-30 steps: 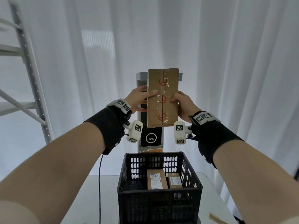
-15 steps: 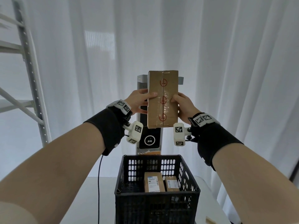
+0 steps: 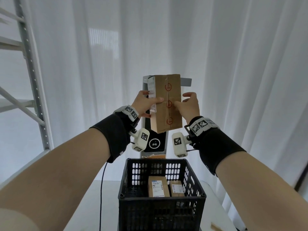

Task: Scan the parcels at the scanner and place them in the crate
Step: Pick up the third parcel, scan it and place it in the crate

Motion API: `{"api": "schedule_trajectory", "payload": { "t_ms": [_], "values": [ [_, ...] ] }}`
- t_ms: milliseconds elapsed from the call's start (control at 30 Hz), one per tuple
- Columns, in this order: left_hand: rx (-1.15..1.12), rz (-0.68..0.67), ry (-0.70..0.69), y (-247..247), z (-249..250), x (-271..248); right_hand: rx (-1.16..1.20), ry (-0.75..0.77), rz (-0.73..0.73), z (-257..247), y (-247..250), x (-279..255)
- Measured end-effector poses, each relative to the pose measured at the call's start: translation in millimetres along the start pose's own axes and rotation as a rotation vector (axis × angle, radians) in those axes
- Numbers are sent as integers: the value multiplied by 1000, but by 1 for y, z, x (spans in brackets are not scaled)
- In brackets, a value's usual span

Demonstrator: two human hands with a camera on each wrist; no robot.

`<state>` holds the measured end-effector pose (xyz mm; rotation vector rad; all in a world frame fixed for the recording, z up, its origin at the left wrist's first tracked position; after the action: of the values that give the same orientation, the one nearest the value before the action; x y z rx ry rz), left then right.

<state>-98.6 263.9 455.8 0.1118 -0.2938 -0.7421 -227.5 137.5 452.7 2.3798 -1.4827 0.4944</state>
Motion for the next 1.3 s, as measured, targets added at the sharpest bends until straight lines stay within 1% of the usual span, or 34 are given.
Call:
{"api": "schedule_trajectory", "payload": {
  "t_ms": [167,300,467,567,633,767,933,1000,1133,1300],
  "values": [
    [14,-48,5,2,3,3,-36,22,-13,-6,-5,0],
    [17,-134,21,3,5,1,-8,-24,-27,-11,-5,-1],
    [-23,-188,-18,-3,8,-5,21,-55,-24,-13,-1,-5],
    [-75,-210,-49,-6,11,-7,76,-110,-68,-13,1,-6],
    [-114,-203,-54,-7,10,-6,115,-139,-98,-13,1,-9],
    [-140,-181,-46,-7,6,-4,116,-159,-93,-14,2,-10],
    [-181,-210,32,-2,8,-8,88,-180,-163,-15,0,-8],
    [-180,-219,32,1,8,-8,106,-188,-177,-15,0,-8],
    [-203,-174,31,6,7,-6,187,-232,-166,-14,-1,-6],
    [-187,-100,42,6,3,0,197,-273,-186,-13,-5,-8]
  ]
}}
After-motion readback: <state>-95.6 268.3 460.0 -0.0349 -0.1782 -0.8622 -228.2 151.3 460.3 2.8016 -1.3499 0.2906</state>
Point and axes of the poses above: each hand's wrist, its own x-axis towards the middle knuckle, its own y-axis out of the back of the hand, z = x × y, the point moved 1 cm from there along x, towards the middle knuckle, and after that the axes turned 8 degrees about x, right-handed, at the moved point
